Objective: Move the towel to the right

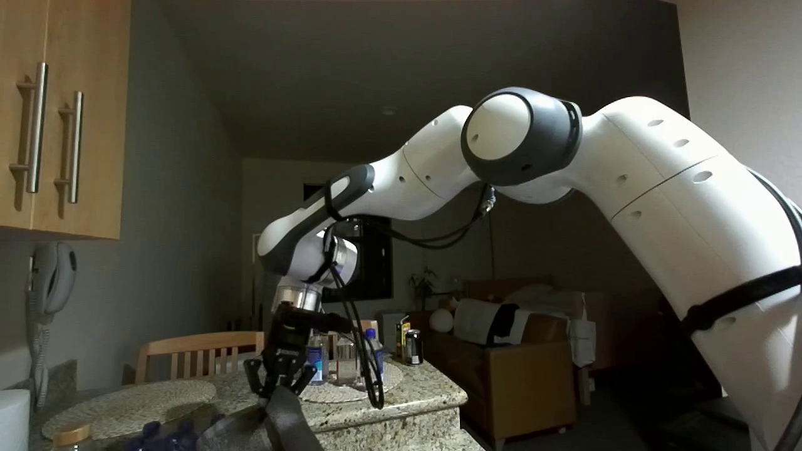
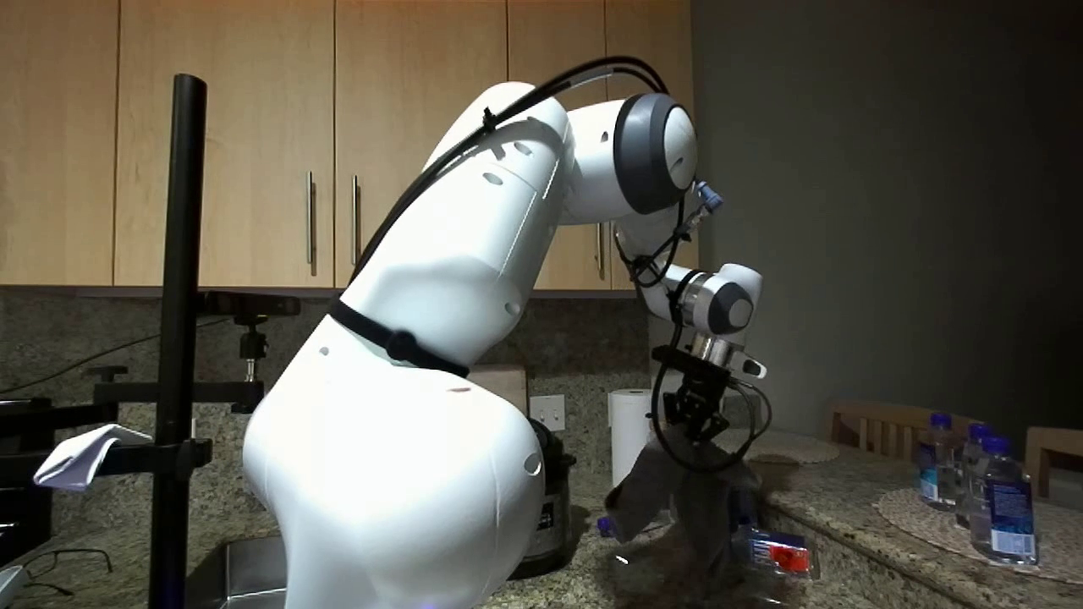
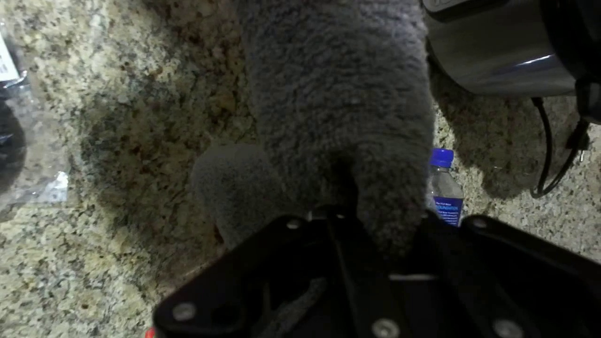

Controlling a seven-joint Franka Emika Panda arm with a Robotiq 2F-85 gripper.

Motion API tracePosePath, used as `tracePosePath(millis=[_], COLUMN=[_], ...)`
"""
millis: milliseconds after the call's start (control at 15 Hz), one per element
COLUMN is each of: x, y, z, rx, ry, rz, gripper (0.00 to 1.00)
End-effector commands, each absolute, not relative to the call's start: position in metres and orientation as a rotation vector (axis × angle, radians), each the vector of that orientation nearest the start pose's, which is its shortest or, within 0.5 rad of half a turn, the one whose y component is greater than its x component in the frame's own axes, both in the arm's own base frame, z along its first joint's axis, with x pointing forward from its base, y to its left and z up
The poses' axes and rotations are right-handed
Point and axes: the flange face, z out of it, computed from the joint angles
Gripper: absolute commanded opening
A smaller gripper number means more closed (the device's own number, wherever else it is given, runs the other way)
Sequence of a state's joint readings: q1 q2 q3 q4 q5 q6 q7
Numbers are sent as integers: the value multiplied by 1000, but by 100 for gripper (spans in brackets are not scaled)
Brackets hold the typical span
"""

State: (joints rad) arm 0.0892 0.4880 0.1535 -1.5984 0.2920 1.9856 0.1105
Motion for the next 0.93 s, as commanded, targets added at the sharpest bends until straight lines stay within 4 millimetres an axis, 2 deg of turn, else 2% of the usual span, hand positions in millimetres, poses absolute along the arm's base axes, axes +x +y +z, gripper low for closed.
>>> tracePosePath(millis=[0, 533, 867], x=[667, 696, 699], y=[138, 85, 43], z=[367, 369, 371], rx=[-2825, -2840, -2855], ry=[-50, -96, -115], rz=[242, 248, 203], gripper=[11, 11, 11])
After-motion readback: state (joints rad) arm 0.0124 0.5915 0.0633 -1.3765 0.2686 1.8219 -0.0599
